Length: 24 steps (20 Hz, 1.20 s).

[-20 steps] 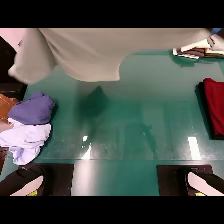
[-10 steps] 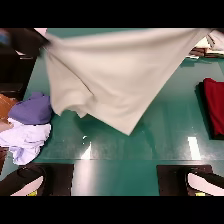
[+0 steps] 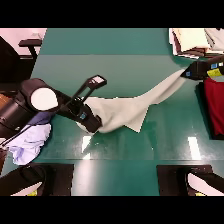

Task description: Fold the shirts.

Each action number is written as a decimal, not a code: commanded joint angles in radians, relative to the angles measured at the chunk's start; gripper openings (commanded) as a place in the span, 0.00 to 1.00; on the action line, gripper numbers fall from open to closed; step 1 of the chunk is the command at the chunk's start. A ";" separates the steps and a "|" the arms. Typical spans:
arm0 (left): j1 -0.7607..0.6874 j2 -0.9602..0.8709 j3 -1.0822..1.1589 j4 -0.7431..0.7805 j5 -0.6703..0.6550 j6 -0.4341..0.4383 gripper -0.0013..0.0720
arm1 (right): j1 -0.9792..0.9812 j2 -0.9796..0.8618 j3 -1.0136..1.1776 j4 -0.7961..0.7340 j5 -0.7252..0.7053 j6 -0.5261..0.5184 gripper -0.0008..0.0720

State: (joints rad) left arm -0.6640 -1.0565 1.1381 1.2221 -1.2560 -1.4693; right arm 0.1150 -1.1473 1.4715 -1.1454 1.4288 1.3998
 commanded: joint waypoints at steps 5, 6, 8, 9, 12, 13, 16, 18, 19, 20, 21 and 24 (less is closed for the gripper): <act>0.219 -0.001 -0.030 -0.018 0.140 -0.050 0.77 | -0.039 0.064 -0.114 0.003 -0.029 -0.001 0.03; 0.301 -0.001 -0.030 -0.017 0.153 -0.050 0.77 | -0.031 0.064 -0.114 0.002 -0.039 -0.001 0.03; 0.471 -0.008 -0.034 -0.018 0.189 -0.050 0.77 | -0.012 0.064 -0.114 0.002 -0.061 -0.001 0.03; 0.547 -0.028 -0.034 -0.018 0.183 -0.049 0.77 | -0.005 0.063 -0.114 0.002 -0.072 -0.001 0.03; 0.679 -0.132 -0.035 -0.034 0.121 -0.001 0.77 | 0.026 0.040 -0.114 0.002 -0.077 -0.001 0.03; 0.700 -0.180 -0.035 -0.048 0.108 0.015 0.77 | 0.033 0.030 -0.114 0.002 -0.074 -0.001 0.03; 0.707 -0.315 -0.035 -0.127 0.095 0.043 0.77 | 0.063 -0.003 -0.114 0.002 -0.067 -0.001 0.03; 0.698 -0.384 -0.035 -0.202 0.090 0.085 0.77 | 0.076 -0.016 -0.114 0.002 -0.068 -0.001 0.03; 0.688 -0.414 -0.035 -0.221 0.093 0.091 0.77 | 0.077 -0.017 -0.114 0.003 -0.069 -0.001 0.03; 0.673 -0.436 -0.035 -0.222 0.098 0.091 0.77 | 0.076 -0.016 -0.114 0.002 -0.072 -0.001 0.03; 0.653 -0.450 -0.035 -0.225 0.109 0.092 0.77 | 0.076 -0.014 -0.114 0.002 -0.072 -0.001 0.03; 0.612 -0.457 -0.032 -0.244 0.138 0.111 0.77 | 0.060 -0.014 -0.114 0.002 -0.071 -0.001 0.03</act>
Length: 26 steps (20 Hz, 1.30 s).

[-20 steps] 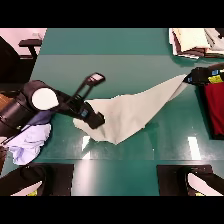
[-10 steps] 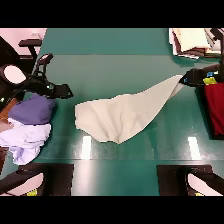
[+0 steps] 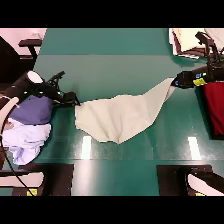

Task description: Fold the shirts.

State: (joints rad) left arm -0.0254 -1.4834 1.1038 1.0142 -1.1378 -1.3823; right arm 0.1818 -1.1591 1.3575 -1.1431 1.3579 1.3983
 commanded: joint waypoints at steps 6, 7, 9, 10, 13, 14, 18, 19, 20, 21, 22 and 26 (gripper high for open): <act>-0.027 0.010 0.063 -0.056 -0.034 0.029 0.05 | -0.011 -0.002 0.030 -0.011 -0.006 0.000 0.03; -0.027 0.050 0.096 -0.041 -0.031 0.029 0.05 | -0.021 -0.002 0.063 -0.010 -0.006 0.000 0.03; -0.024 0.153 0.195 -0.017 -0.030 0.028 0.05 | -0.053 -0.002 0.171 -0.009 -0.003 0.000 0.03; -0.024 0.209 0.259 0.002 -0.032 0.028 0.05 | -0.072 -0.002 0.236 -0.009 0.010 0.000 0.03; -0.024 0.385 0.484 0.029 -0.024 0.028 0.05 | -0.109 -0.002 0.470 -0.008 0.065 0.000 0.03; -0.024 0.439 0.561 0.031 -0.019 0.028 0.05 | -0.115 -0.002 0.547 -0.008 0.086 0.000 0.03; -0.024 0.593 0.793 0.033 0.005 0.009 0.05 | -0.136 0.025 0.768 -0.011 0.123 0.000 0.03; -0.024 0.615 0.834 0.040 0.005 -0.010 0.05 | -0.146 0.056 0.759 -0.011 0.100 0.000 0.03; -0.024 0.623 0.879 0.047 0.000 -0.027 0.05 | -0.158 0.092 0.732 -0.011 0.075 0.000 0.03; -0.024 0.629 0.923 0.061 -0.007 -0.035 0.05 | -0.183 0.133 0.692 -0.011 0.048 0.000 0.03; -0.024 0.630 0.956 0.068 -0.004 -0.040 0.05 | -0.212 0.168 0.659 -0.010 0.031 0.000 0.03; -0.024 0.626 0.983 0.072 0.019 -0.061 0.05 | -0.352 0.197 0.702 0.000 0.050 0.000 0.03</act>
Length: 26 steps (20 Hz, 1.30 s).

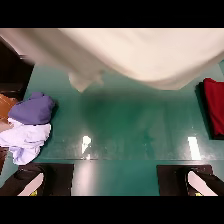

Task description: Fold the shirts.

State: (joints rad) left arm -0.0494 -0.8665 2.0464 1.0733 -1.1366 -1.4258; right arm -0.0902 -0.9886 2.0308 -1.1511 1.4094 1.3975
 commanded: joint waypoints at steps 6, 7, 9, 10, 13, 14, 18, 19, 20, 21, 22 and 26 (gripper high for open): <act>0.000 -0.099 -0.060 0.163 -0.013 -0.028 0.05 | -0.029 -0.110 0.025 0.002 0.058 0.019 0.03; 0.000 -0.147 -0.090 0.184 -0.042 -0.038 0.05 | 0.000 -0.141 -0.021 -0.004 0.061 0.022 0.03; 0.000 -0.257 -0.153 0.183 -0.086 -0.037 0.05 | 0.040 -0.225 -0.090 -0.019 0.061 0.061 0.03; 0.000 -0.322 -0.189 0.182 -0.101 -0.037 0.05 | 0.058 -0.276 -0.121 -0.032 0.063 0.069 0.03; 0.000 -0.520 -0.280 0.181 -0.090 -0.033 0.05 | 0.088 -0.430 -0.197 -0.029 0.053 0.069 0.03; 0.000 -0.581 -0.296 0.180 -0.079 -0.033 0.05 | 0.098 -0.483 -0.207 -0.028 0.047 0.069 0.03; 0.000 -0.756 -0.301 0.181 -0.079 -0.063 0.87 | 0.106 -0.652 -0.206 0.037 0.009 0.068 0.19; 0.000 -0.766 -0.301 0.183 -0.086 -0.066 0.87 | 0.093 -0.676 -0.206 0.072 0.005 0.068 0.45; 0.001 -0.761 -0.301 0.189 -0.103 -0.064 0.87 | 0.077 -0.688 -0.206 0.108 0.014 0.064 0.47; 0.008 -0.748 -0.299 0.193 -0.139 -0.055 0.87 | 0.062 -0.690 -0.206 0.134 0.041 0.048 0.47; 0.023 -0.729 -0.300 0.201 -0.183 -0.049 0.87 | 0.042 -0.686 -0.207 0.148 0.089 0.037 0.46; 0.088 -0.584 -0.490 0.203 -0.248 -0.036 0.87 | -0.029 -0.547 -0.399 0.164 0.146 -0.029 0.46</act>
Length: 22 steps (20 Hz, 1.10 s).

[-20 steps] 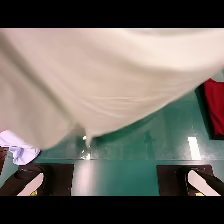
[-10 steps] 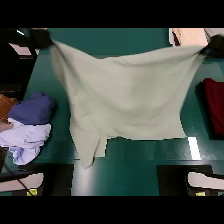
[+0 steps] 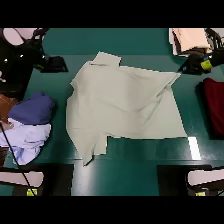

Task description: Fold the shirts.

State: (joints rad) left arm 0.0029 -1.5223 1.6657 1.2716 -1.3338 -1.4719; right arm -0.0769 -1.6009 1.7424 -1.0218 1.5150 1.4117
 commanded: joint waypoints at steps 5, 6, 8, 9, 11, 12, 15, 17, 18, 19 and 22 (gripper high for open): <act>0.050 0.319 -0.659 -0.029 0.066 0.005 0.87 | -0.086 0.332 -0.529 0.051 -0.045 -0.071 0.46; 0.050 0.351 -0.755 -0.050 0.084 0.005 0.87 | -0.086 0.369 -0.587 0.078 -0.063 -0.079 0.46; 0.050 0.402 -0.914 -0.095 0.117 0.005 0.87 | -0.085 0.427 -0.673 0.121 -0.086 -0.105 0.46; 0.050 0.416 -0.972 -0.123 0.140 0.006 0.87 | -0.085 0.448 -0.701 0.132 -0.093 -0.108 0.46; 0.050 0.421 -1.042 -0.175 0.177 0.006 0.87 | -0.085 0.476 -0.734 0.140 -0.102 -0.115 0.46; 0.050 0.421 -1.062 -0.185 0.195 0.006 0.87 | -0.085 0.486 -0.742 0.140 -0.101 -0.116 0.46; 0.046 0.421 -1.092 -0.253 0.257 0.007 0.87 | -0.085 0.497 -0.752 0.140 -0.101 -0.116 0.46; 0.013 0.421 -1.093 -0.288 0.285 0.013 0.87 | -0.085 0.497 -0.752 0.140 -0.101 -0.116 0.46; -0.012 0.421 -1.093 -0.291 0.298 0.012 0.84 | -0.085 0.497 -0.752 0.138 -0.100 -0.116 0.46; -0.028 0.421 -1.092 -0.301 0.305 0.006 0.57 | -0.089 0.497 -0.752 0.129 -0.099 -0.116 0.46; -0.034 0.429 -1.060 -0.309 0.283 0.006 0.05 | -0.150 0.497 -0.753 0.077 -0.062 -0.122 0.46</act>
State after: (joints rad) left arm -0.0143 -1.1015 0.5903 0.9958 -1.0473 -1.4639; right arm -0.1894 -1.1065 0.9932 -0.8993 1.4220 1.2934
